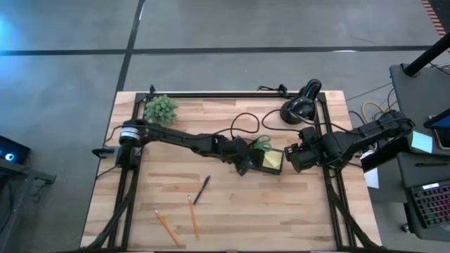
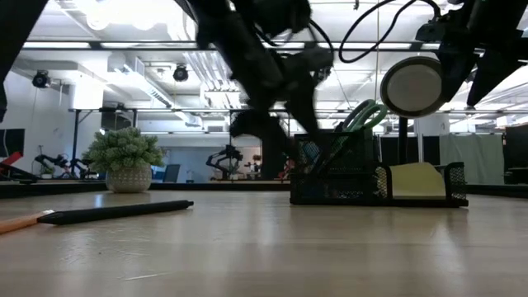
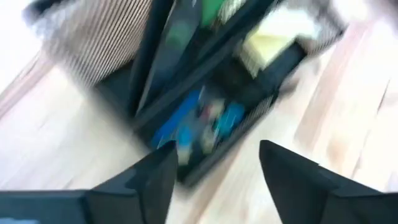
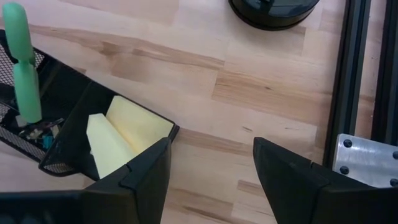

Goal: Pick and place office supplies into organizer
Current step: Put the black ballpen into the black mesh organizer

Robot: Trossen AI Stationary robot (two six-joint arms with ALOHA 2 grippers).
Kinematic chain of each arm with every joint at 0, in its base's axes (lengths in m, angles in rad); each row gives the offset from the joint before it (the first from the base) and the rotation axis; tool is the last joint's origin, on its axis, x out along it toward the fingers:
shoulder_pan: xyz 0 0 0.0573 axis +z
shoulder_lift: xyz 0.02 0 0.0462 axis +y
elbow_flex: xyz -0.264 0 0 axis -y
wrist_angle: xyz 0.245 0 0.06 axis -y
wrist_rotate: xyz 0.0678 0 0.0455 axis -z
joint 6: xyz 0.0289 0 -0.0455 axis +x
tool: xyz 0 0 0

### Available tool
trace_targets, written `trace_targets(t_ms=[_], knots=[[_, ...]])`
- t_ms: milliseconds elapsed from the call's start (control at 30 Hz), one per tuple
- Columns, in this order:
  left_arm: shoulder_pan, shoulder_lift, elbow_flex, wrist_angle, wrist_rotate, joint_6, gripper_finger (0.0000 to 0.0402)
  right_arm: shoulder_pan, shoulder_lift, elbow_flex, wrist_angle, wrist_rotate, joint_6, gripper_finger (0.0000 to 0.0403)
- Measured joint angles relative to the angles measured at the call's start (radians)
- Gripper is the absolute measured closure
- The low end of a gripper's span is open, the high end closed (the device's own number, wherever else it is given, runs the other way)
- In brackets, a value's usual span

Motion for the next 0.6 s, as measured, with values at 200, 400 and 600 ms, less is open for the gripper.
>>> trace_targets(t_ms=[200,400,600], knots=[[-0.04,-0.129,-0.019,-0.402,0.014,-0.088,0.0173,0.0,0.0,-0.013,0.0,0.003,-0.001,0.0183],[-0.102,-0.143,-0.1,-0.586,0.108,-0.276,0.0216,0.0,0.0,-0.025,0.001,0.016,-0.001,0.0184],[-0.142,-0.128,-0.128,-0.522,0.135,-0.376,0.025,0.0,0.0,-0.028,0.004,0.03,-0.026,0.0184]])
